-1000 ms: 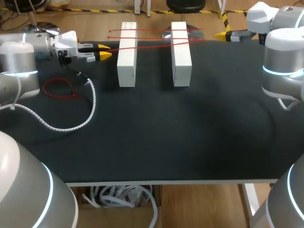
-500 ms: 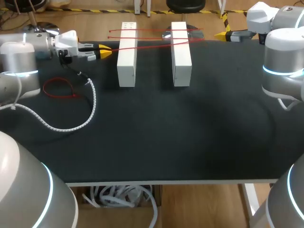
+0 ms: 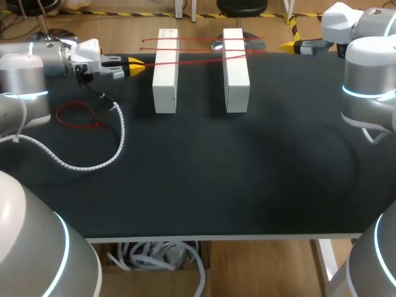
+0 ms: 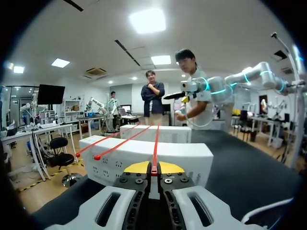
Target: Grab the tape and strap the tape.
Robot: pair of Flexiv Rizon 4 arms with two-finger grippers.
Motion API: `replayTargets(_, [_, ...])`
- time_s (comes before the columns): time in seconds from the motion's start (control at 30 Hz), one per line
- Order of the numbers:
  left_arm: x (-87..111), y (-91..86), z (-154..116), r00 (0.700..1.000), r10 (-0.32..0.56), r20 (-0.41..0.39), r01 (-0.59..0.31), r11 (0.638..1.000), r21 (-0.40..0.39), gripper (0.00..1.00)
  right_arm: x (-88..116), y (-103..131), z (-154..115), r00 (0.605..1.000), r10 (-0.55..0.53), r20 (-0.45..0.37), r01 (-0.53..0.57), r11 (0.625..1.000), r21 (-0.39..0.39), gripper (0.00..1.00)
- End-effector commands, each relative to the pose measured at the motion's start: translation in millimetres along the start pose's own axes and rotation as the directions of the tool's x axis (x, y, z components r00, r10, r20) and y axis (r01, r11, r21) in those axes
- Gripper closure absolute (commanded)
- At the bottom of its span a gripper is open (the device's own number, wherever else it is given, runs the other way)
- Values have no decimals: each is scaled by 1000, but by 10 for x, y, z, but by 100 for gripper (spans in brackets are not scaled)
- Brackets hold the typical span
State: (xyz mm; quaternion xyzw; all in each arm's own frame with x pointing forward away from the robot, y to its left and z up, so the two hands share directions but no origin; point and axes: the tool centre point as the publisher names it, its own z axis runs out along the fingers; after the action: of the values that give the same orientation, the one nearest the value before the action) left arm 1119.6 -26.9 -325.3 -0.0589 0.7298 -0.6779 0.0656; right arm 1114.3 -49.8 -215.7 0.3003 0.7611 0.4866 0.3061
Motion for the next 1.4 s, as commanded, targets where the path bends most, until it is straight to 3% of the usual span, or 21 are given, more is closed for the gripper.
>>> replayTargets(0.03, [-1,-47,-18,1000,9,-18,-9,1000,-5,100,0,-1,0,1000,0,0,0,1000,0,0])
replayTargets(0.4, [44,-322,-83,998,64,-26,-65,996,-55,100,0,-1,0,1000,0,0,0,1000,0,0])
replayTargets(0.83, [195,-793,-11,992,130,-8,-130,986,-101,100,0,-1,0,1000,0,0,0,1000,0,0])
replayTargets(1.4, [249,-1541,205,996,84,18,-84,996,30,100,0,-1,0,1000,0,0,0,1000,0,0])
